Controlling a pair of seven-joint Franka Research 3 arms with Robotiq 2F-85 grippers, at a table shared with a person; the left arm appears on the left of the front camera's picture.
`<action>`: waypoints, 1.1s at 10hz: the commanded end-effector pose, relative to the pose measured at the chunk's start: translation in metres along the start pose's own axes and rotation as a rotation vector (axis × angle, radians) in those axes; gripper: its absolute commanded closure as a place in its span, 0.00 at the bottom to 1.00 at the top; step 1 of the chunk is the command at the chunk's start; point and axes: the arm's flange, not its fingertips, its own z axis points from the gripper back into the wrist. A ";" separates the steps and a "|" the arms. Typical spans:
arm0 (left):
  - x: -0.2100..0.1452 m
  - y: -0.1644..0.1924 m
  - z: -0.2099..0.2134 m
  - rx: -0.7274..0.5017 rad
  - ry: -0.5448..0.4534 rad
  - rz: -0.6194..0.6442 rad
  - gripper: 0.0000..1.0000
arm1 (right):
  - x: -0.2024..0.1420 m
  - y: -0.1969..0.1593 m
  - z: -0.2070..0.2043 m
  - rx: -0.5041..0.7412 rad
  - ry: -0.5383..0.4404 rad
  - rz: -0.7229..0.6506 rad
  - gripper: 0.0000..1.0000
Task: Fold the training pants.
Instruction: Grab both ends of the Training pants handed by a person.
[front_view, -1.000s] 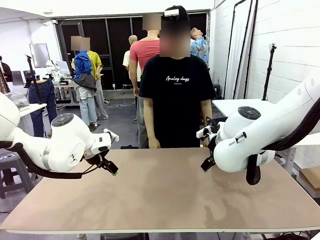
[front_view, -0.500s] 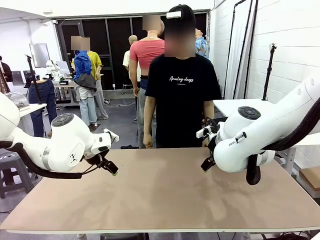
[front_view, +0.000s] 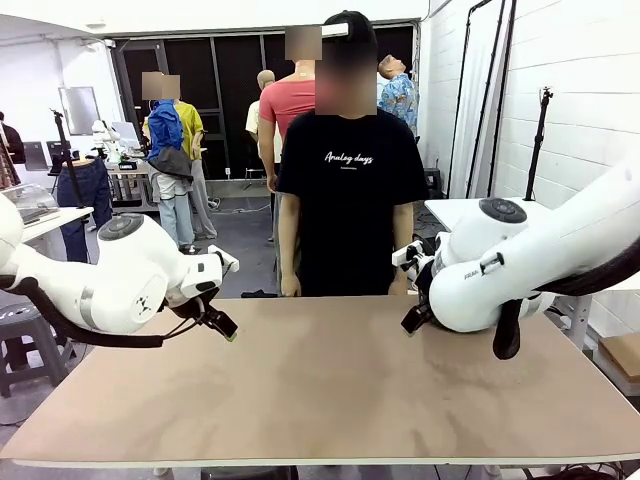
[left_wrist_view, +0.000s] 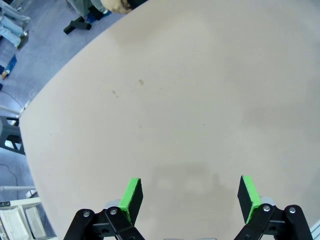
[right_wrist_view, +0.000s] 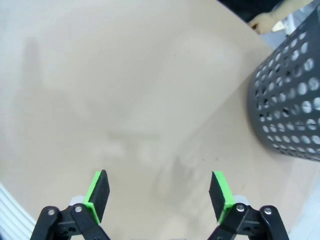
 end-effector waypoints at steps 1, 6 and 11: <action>-0.005 -0.006 0.043 0.006 0.006 -0.005 0.00 | -0.002 -0.001 0.046 0.040 0.000 0.011 0.00; -0.009 -0.034 0.111 -0.017 -0.010 -0.003 0.00 | -0.016 0.009 0.124 0.054 -0.032 0.078 0.00; -0.017 -0.055 0.152 0.038 -0.080 -0.032 0.00 | -0.015 0.016 0.145 0.074 -0.079 0.111 0.00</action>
